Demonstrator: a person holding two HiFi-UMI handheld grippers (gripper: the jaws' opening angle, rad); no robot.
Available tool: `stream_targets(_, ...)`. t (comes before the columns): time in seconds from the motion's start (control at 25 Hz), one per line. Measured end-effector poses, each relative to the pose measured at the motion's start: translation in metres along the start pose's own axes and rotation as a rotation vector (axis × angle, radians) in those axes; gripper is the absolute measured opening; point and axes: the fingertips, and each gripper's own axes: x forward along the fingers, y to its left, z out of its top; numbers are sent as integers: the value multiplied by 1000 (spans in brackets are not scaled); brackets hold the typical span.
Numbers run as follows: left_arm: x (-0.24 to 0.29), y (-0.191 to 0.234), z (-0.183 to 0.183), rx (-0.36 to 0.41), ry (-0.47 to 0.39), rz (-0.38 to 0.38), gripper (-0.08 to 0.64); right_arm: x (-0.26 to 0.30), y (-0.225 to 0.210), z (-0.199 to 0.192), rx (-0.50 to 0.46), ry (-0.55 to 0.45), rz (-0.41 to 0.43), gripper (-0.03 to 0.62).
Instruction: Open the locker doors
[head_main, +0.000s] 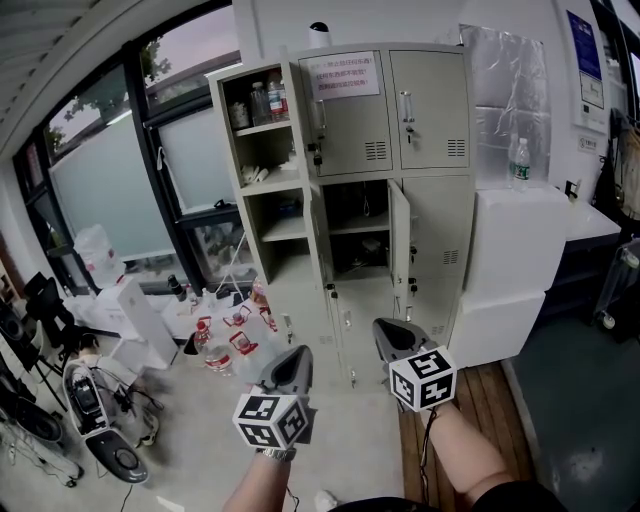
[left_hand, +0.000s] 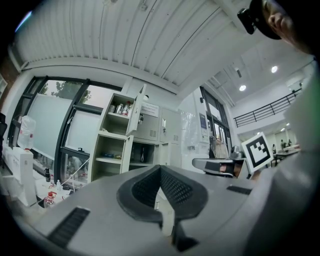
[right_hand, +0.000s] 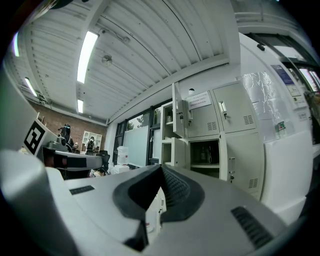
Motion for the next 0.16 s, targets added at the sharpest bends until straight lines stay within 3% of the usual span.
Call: stream_targets(0.16, -3, 0, 2, 0, 3, -3, -2, -1, 4, 3, 1, 0, 0, 0)
